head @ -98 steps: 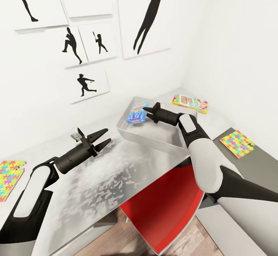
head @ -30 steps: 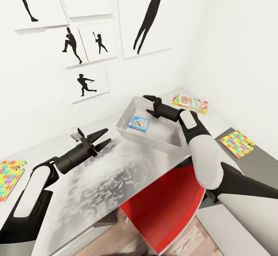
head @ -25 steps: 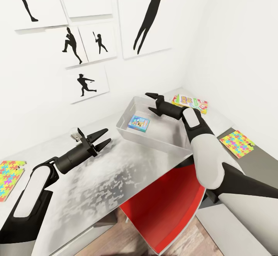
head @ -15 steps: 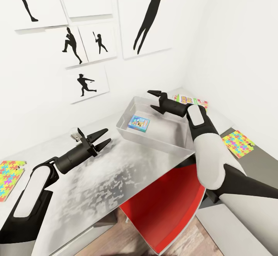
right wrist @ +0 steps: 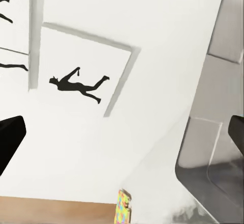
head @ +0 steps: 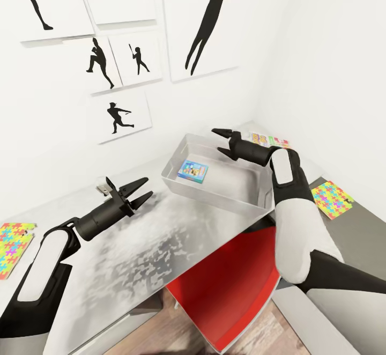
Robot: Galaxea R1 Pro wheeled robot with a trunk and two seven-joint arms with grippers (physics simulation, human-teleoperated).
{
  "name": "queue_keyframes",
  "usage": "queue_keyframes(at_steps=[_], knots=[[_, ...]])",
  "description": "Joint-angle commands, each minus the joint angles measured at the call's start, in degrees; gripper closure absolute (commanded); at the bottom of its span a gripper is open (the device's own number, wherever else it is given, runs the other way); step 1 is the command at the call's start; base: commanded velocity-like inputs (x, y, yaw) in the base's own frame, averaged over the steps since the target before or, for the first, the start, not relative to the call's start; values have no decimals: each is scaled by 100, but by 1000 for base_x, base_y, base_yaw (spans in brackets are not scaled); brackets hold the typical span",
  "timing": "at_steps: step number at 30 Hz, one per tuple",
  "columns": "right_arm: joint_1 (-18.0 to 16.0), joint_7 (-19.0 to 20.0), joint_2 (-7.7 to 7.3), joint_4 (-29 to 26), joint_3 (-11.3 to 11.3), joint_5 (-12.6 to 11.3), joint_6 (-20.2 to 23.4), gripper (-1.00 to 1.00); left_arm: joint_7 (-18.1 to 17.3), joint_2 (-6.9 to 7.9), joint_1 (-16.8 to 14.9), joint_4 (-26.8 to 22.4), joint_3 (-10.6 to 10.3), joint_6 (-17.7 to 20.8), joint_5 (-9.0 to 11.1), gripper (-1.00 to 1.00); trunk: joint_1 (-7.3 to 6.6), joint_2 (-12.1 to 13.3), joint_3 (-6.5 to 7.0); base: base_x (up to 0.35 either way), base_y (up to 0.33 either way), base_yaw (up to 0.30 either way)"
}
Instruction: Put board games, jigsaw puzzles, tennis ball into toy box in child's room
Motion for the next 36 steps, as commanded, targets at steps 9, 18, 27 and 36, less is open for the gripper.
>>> queue_keyframes(at_steps=[9, 18, 27, 36], knots=[[1619, 62, -438, -2982, 910, 20, 30, -100, -25, -18, -2, 1, 82, 32, -7, -100, 3, -10, -9, 0, 0, 0], [2127, 77, -670, -3848, 1082, 27, 30, -100, -36, -24, -4, 1, 82, 33, -12, -100, 3, -10, -9, 0, 0, 0], [2394, 237, -1208, -4091, 1107, 13, 30, -100, -134, -20, -2, 1, 95, 33, -14, -100, 3, -10, -9, 0, 0, 0], [2602, 1000, -2143, -4181, 814, -74, 30, -100, -296, -10, 1, 1, 103, 33, -15, -100, 3, -10, -9, 0, 0, 0]])
